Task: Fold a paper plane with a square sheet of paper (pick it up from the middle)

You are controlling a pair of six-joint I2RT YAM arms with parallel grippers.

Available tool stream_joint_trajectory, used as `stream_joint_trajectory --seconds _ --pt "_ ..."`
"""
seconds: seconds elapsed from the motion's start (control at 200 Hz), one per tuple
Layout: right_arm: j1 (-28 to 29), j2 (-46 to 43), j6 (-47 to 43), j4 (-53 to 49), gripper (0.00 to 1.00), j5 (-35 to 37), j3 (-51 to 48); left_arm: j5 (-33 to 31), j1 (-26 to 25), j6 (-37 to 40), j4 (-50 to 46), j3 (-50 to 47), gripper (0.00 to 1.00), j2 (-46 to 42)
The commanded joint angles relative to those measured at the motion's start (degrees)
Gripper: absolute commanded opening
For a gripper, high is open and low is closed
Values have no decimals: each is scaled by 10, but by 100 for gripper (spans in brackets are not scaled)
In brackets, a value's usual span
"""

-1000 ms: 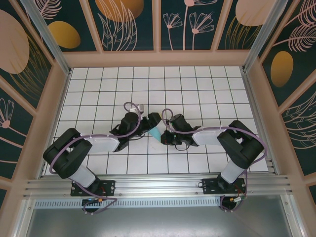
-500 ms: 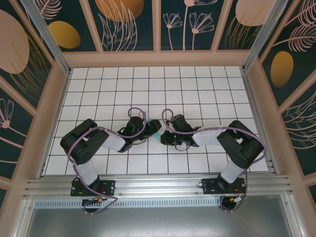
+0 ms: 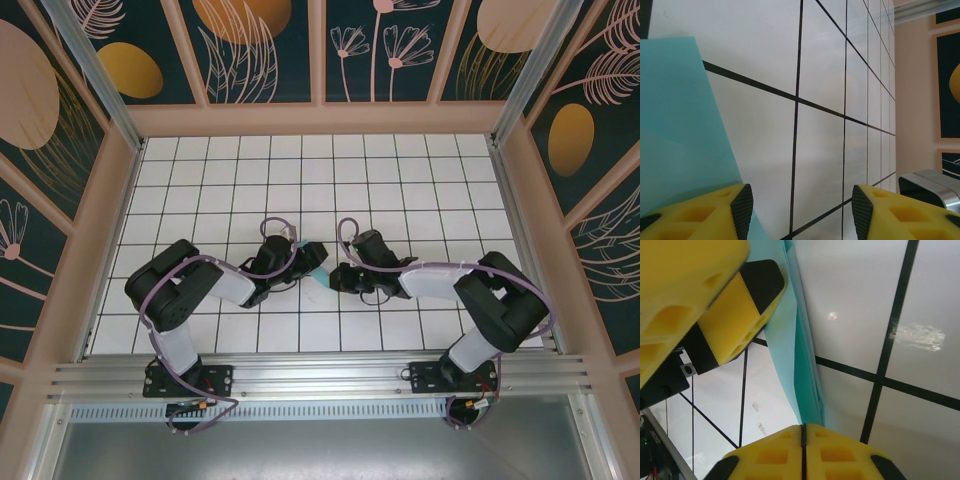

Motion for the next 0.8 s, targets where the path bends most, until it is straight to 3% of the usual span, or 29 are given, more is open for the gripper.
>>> stream_joint_trajectory --seconds 0.0,0.265,0.796 --pt "-8 5 5 -19 7 -22 -20 -3 3 11 -52 0 58 22" --pt "-8 23 10 -31 4 -11 -44 -2 3 11 -63 9 58 24" --pt "-14 -41 25 -17 12 -11 -92 3 2 13 -74 15 58 29"
